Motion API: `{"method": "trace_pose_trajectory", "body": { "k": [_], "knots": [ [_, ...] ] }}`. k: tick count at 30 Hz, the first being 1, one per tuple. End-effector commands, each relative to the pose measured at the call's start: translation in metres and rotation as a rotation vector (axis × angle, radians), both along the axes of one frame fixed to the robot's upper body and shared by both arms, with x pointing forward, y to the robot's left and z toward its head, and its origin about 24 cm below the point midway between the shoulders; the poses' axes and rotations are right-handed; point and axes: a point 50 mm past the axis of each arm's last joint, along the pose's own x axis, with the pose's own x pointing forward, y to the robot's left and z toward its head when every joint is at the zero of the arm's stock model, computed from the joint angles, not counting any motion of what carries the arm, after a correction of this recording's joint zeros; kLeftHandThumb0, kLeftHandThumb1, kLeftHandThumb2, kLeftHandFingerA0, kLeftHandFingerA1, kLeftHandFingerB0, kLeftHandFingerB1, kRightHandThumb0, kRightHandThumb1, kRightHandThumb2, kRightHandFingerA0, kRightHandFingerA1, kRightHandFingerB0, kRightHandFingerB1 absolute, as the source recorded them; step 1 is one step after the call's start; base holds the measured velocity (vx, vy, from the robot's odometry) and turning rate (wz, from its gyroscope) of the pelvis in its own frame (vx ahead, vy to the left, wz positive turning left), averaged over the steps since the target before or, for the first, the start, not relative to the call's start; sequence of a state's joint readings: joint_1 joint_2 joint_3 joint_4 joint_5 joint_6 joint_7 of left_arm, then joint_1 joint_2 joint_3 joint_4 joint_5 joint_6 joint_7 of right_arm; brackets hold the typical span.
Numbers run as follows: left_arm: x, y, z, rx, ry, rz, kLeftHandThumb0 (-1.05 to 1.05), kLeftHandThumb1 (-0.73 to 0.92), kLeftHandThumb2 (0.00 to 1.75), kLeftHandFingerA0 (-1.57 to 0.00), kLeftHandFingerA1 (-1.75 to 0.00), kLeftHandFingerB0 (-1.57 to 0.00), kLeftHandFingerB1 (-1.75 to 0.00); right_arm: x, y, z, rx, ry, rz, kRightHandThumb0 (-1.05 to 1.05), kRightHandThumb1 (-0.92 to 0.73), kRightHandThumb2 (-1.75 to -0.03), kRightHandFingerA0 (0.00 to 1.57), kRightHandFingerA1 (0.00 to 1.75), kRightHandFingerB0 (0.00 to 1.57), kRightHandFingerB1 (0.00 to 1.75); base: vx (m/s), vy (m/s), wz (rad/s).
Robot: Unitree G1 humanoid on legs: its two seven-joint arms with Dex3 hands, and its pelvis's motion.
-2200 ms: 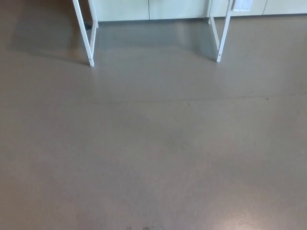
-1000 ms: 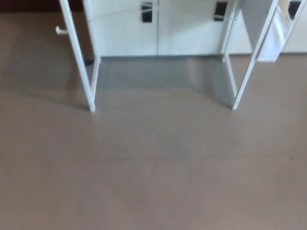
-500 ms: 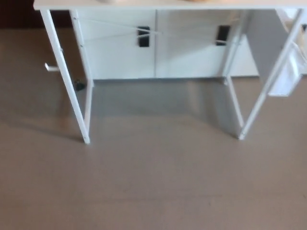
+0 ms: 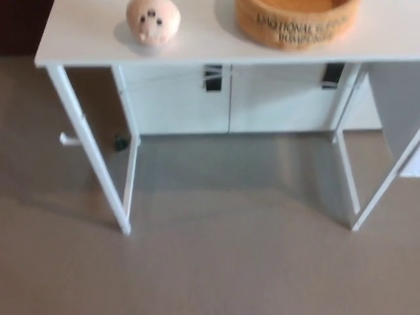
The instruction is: The robot walks towards a table in front, picks a dumpling toy with left hand and puts it in an orange round plate
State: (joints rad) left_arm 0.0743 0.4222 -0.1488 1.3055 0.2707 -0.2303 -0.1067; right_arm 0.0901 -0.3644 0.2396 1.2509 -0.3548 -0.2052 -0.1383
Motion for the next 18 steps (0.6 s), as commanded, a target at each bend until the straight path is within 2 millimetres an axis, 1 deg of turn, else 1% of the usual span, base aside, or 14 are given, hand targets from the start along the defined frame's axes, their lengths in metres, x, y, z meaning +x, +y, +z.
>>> {"method": "trace_pose_trajectory", "body": {
  "k": [1, 4, 8, 11, 12, 15, 18],
  "knots": [
    [-0.0018, 0.0036, 0.0016, 0.009, 0.009, 0.008, -0.18, 0.62, 0.63, -0.62, -0.64, -0.52, -0.42, -0.0005, -0.0042, 0.0016, -0.015, 0.014, 0.008, -0.07, -0.54, -0.55, 0.65, 0.49, 0.51, 0.41, 0.32, 0.289, -0.33],
    [-0.0034, 0.0039, 0.0017, 0.002, 0.007, 0.014, -0.19, 0.6, 0.66, -0.59, -0.66, -0.53, -0.43, -0.0017, -0.0035, 0.0013, -0.008, 0.015, 0.004, -0.07, -0.55, -0.55, 0.66, 0.51, 0.51, 0.41, 0.3, 0.258, -0.04],
    [-0.0058, 0.0039, 0.0016, 0.004, 0.013, 0.005, -0.21, 0.61, 0.66, -0.61, -0.66, -0.52, -0.43, -0.0034, -0.0031, 0.0011, -0.008, 0.018, 0.009, -0.07, -0.55, -0.55, 0.68, 0.51, 0.51, 0.41, 0.13, 0.082, 0.05],
    [-0.0067, 0.004, 0.0014, 0.005, 0.018, 0.004, -0.18, 0.6, 0.68, -0.59, -0.64, -0.52, -0.43, -0.0043, -0.0033, 0.0008, -0.007, 0.023, 0.007, -0.07, -0.54, -0.55, 0.68, 0.51, 0.51, 0.41, 0.12, -0.034, 0.03],
    [-0.0077, 0.0041, 0.0013, 0.007, 0.025, 0.002, -0.19, 0.62, 0.64, -0.59, -0.62, -0.51, -0.42, -0.0058, -0.0033, 0.0004, -0.008, 0.024, 0.005, -0.06, -0.54, -0.55, 0.68, 0.5, 0.52, 0.42, 0.08, -0.089, 0.04],
    [-0.0089, 0.0044, 0.0012, 0.01, 0.03, 0.001, -0.19, 0.62, 0.63, -0.6, -0.62, -0.52, -0.42, -0.0072, -0.003, -0.0002, -0.01, 0.023, -0.009, -0.06, -0.53, -0.55, 0.66, 0.49, 0.53, 0.42, 0.05, -0.123, 0.21],
    [-0.011, 0.0048, 0.001, 0.012, 0.034, 0.007, -0.19, 0.61, 0.63, -0.59, -0.6, -0.52, -0.42, -0.0092, -0.0023, -0.0006, -0.007, 0.023, -0.008, -0.05, -0.53, -0.55, 0.65, 0.49, 0.52, 0.42, 0.23, -0.033, 0.16]
  ]
}}
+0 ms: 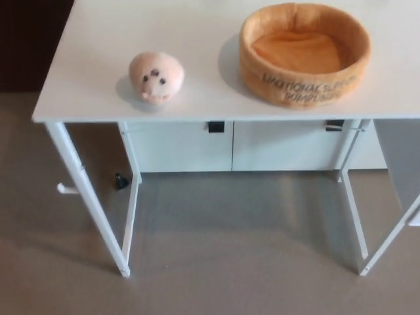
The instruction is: The robot walks towards a table in front, picks a dumpling toy with left hand and puts it in an orange round plate
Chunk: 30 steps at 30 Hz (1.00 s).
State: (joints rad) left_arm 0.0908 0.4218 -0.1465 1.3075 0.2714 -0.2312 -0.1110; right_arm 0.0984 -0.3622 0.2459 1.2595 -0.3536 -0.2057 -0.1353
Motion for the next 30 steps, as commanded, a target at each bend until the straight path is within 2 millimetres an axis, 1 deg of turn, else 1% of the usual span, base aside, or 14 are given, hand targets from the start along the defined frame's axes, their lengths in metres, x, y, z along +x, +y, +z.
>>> {"method": "trace_pose_trajectory", "body": {
  "k": [1, 2, 5, 8, 13, 18, 19, 20, 22, 25, 28, 30],
  "knots": [
    [-0.0041, 0.0046, 0.0019, 0.014, 0.016, 0.001, -0.2, 0.61, 0.62, -0.61, -0.64, -0.51, -0.42, -0.0039, -0.003, 0.0009, -0.009, 0.003, -0.006, -0.06, -0.53, -0.55, 0.65, 0.49, 0.53, 0.42, 0.18, -0.066, 0.02],
    [-0.0043, 0.0044, 0.0018, 0.011, 0.016, 0.002, -0.2, 0.61, 0.62, -0.59, -0.62, -0.51, -0.41, -0.0039, -0.0032, 0.0011, -0.006, 0.001, -0.005, -0.07, -0.53, -0.54, 0.69, 0.52, 0.53, 0.42, 0.14, -0.06, 0.01],
    [-0.0043, 0.0041, 0.0017, 0.01, 0.012, 0.004, -0.23, 0.62, 0.6, -0.61, -0.61, -0.52, -0.41, -0.0036, -0.0033, 0.0013, -0.005, 0.001, -0.005, -0.06, -0.53, -0.54, 0.69, 0.52, 0.53, 0.42, 0.15, -0.013, -0.07],
    [-0.0044, 0.0041, 0.0018, 0.008, 0.011, 0.007, -0.21, 0.63, 0.61, -0.59, -0.61, -0.51, -0.41, -0.0021, -0.0032, 0.0013, 0.007, -0.003, -0.019, -0.03, -0.54, -0.54, 0.68, 0.51, 0.52, 0.42, 0.18, 0.054, -0.16],
    [-0.0022, 0.0045, 0.0021, 0.011, 0.013, -0.001, -0.22, 0.62, 0.61, -0.6, -0.61, -0.5, -0.41, 0.0006, -0.0029, 0.0016, 0.002, -0.004, -0.004, -0.04, -0.54, -0.55, 0.67, 0.51, 0.51, 0.42, 0.29, 0.152, 0.03],
    [-0.0013, 0.0048, 0.0023, 0.008, 0.007, 0.014, -0.21, 0.61, 0.62, -0.57, -0.61, -0.51, -0.41, 0.0018, -0.0026, 0.0017, -0.002, -0.009, 0.003, -0.05, -0.53, -0.54, 0.68, 0.51, 0.53, 0.42, 0.31, 0.141, 0.01],
    [-0.0008, 0.005, 0.0024, 0.009, 0.006, 0.017, -0.22, 0.61, 0.62, -0.6, -0.64, -0.52, -0.41, 0.0022, -0.0023, 0.0015, -0.004, -0.01, 0.003, -0.06, -0.54, -0.54, 0.69, 0.51, 0.52, 0.42, 0.22, 0.077, 0.1],
    [-0.0006, 0.005, 0.0025, 0.009, 0.006, 0.016, -0.22, 0.61, 0.62, -0.6, -0.64, -0.52, -0.41, 0.0023, -0.0022, 0.0014, -0.005, -0.009, 0.004, -0.06, -0.54, -0.54, 0.69, 0.51, 0.52, 0.42, 0.22, 0.07, 0.13],
    [-0.0003, 0.0051, 0.0026, 0.009, 0.005, 0.015, -0.22, 0.61, 0.62, -0.6, -0.64, -0.52, -0.41, 0.0024, -0.0021, 0.0013, -0.006, -0.008, 0.004, -0.06, -0.54, -0.54, 0.69, 0.51, 0.52, 0.42, 0.2, 0.008, 0.03],
    [-0.0004, 0.0052, 0.0026, 0.011, 0.011, 0.007, -0.24, 0.64, 0.59, -0.62, -0.6, -0.53, -0.4, 0.0023, -0.0019, 0.0012, -0.003, -0.005, -0.001, -0.07, -0.54, -0.55, 0.67, 0.51, 0.51, 0.41, 0.17, -0.064, 0.1],
    [-0.0008, 0.0052, 0.0028, 0.006, 0.006, 0.005, -0.26, 0.61, 0.61, -0.62, -0.65, -0.52, -0.42, 0.0026, -0.0019, 0.0012, -0.005, -0.003, 0.002, -0.06, -0.54, -0.55, 0.66, 0.5, 0.51, 0.41, 0.22, -0.17, 0.11],
    [-0.0008, 0.0052, 0.003, 0.005, 0.003, 0.004, -0.26, 0.61, 0.61, -0.62, -0.65, -0.52, -0.42, 0.0026, -0.0019, 0.0011, -0.002, -0.003, -0.002, -0.06, -0.54, -0.55, 0.66, 0.5, 0.51, 0.41, 0.28, -0.059, 0.05]
  ]
}}
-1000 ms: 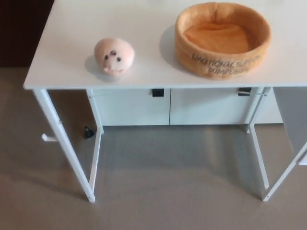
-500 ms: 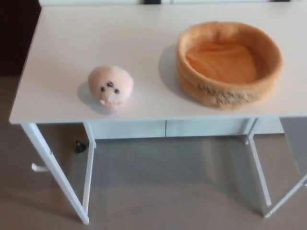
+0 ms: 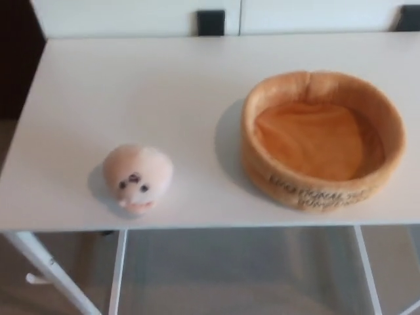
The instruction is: The robot walks towards a table in front, picks a dumpling toy with left hand and puts it in an orange round plate
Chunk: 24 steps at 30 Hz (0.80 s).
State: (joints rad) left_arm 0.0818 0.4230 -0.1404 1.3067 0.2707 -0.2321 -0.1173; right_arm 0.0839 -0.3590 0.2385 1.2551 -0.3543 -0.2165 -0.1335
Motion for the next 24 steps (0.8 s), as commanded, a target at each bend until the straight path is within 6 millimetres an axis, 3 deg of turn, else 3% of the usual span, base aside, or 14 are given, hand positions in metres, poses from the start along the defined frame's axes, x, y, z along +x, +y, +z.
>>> {"method": "trace_pose_trajectory", "body": {
  "k": [1, 9, 16, 24],
  "knots": [
    [-0.0047, 0.0048, 0.0022, 0.009, 0.013, 0.003, -0.26, 0.61, 0.61, -0.62, -0.65, -0.52, -0.42, -0.0053, -0.0038, 0.0004, -0.013, 0.025, -0.007, -0.06, -0.54, -0.55, 0.66, 0.5, 0.51, 0.41, 0.27, -0.038, -0.06],
    [-0.0055, 0.0051, 0.0018, 0.018, 0.022, 0.005, -0.23, 0.63, 0.6, -0.63, -0.63, -0.52, -0.4, -0.0058, -0.0035, 0.0005, -0.018, 0.025, 0.014, -0.08, -0.53, -0.55, 0.67, 0.5, 0.52, 0.42, 0.07, -0.006, -0.04],
    [-0.0054, 0.005, 0.0017, 0.017, 0.022, 0.006, -0.22, 0.62, 0.62, -0.61, -0.64, -0.51, -0.42, -0.0047, -0.003, 0.0003, -0.014, 0.024, 0.008, -0.08, -0.53, -0.55, 0.66, 0.5, 0.51, 0.42, 0.06, 0.278, 0.02],
    [-0.0075, 0.0054, 0.0016, 0.019, 0.027, 0.011, -0.26, 0.62, 0.58, -0.63, -0.64, -0.52, -0.39, -0.0086, -0.0025, -0.0005, -0.011, 0.027, 0.002, -0.07, -0.53, -0.55, 0.64, 0.49, 0.52, 0.42, 0.05, -0.021, 0.05]
  ]
}}
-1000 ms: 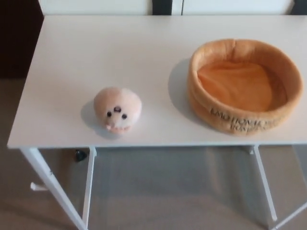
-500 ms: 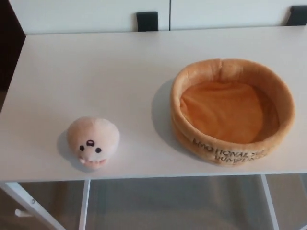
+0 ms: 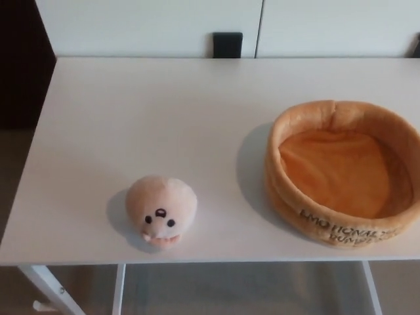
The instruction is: The robot walks towards a table in front, picks a dumpling toy with left hand and puts it in an orange round plate
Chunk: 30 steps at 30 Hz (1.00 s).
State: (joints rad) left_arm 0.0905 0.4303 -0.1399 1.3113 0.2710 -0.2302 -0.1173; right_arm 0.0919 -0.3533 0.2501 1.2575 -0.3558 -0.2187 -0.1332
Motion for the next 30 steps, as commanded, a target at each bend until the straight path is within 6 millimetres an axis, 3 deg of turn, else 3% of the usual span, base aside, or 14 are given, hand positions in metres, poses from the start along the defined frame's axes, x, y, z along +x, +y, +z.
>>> {"method": "trace_pose_trajectory", "body": {
  "k": [1, 4, 7, 9, 10, 16, 25, 26, 30],
  "knots": [
    [-0.003, 0.002, 0.001, 0.01, 0.014, 0.005, -0.26, 0.62, 0.58, -0.63, -0.64, -0.52, -0.39, -0.005, -0.005, 0.001, -0.02, 0.018, -0.001, -0.07, -0.53, -0.55, 0.64, 0.49, 0.52, 0.42, 0.08, -0.114, 0.07],
    [0.003, 0.001, 0.002, 0.018, -0.006, -0.052, -0.3, 0.6, 0.58, -0.69, -0.73, -0.51, -0.39, -0.006, -0.005, 0.001, -0.019, 0.026, -0.004, -0.07, -0.54, -0.55, 0.65, 0.49, 0.51, 0.41, 0.02, -0.192, 0.09],
    [0.012, -0.002, 0.004, 0.01, -0.051, -0.129, -0.33, 0.59, 0.57, -0.69, -0.66, -0.5, -0.39, -0.005, -0.006, 0.001, -0.018, 0.026, -0.016, -0.07, -0.54, -0.55, 0.66, 0.5, 0.51, 0.41, 0.06, -0.119, -0.01],
    [0.016, -0.003, 0.006, 0.001, -0.078, -0.14, -0.33, 0.59, 0.57, -0.71, -0.76, -0.51, -0.39, -0.005, -0.006, 0.001, -0.014, 0.024, -0.022, -0.05, -0.54, -0.55, 0.66, 0.5, 0.5, 0.41, 0.01, -0.102, 0.01],
    [0.019, -0.006, 0.006, -0.005, -0.095, -0.163, -0.34, 0.54, 0.56, -0.81, -0.82, -0.5, -0.39, -0.007, -0.006, 0.001, -0.013, 0.025, -0.024, -0.07, -0.55, -0.55, 0.64, 0.49, 0.5, 0.41, 0.0, 0.0, 0.0],
    [0.02, -0.015, 0.005, -0.045, -0.115, -0.216, -0.35, 0.54, 0.56, -0.75, -0.74, -0.52, -0.4, -0.01, -0.006, 0.001, -0.014, 0.028, -0.019, -0.08, -0.55, -0.55, 0.64, 0.49, 0.5, 0.41, 0.0, 0.038, -0.08],
    [0.012, -0.012, 0.001, -0.02, -0.053, -0.192, -0.38, 0.51, 0.56, -0.79, -0.75, -0.5, -0.39, -0.009, -0.006, 0.002, -0.012, 0.019, -0.019, -0.04, -0.55, -0.54, 0.68, 0.51, 0.51, 0.41, 0.06, 0.185, 0.02],
    [0.01, -0.011, 0.001, -0.02, -0.051, -0.187, -0.4, 0.51, 0.56, -0.72, -0.67, -0.52, -0.4, -0.009, -0.006, 0.001, -0.012, 0.02, -0.021, -0.03, -0.55, -0.55, 0.67, 0.51, 0.51, 0.41, 0.07, -0.005, 0.06],
    [0.008, -0.01, 0.002, -0.017, -0.049, -0.185, -0.39, 0.52, 0.56, -0.72, -0.65, -0.51, -0.4, -0.01, -0.006, 0.001, -0.01, 0.022, -0.024, -0.04, -0.55, -0.55, 0.66, 0.51, 0.51, 0.41, 0.05, -0.035, 0.06]
  ]
}}
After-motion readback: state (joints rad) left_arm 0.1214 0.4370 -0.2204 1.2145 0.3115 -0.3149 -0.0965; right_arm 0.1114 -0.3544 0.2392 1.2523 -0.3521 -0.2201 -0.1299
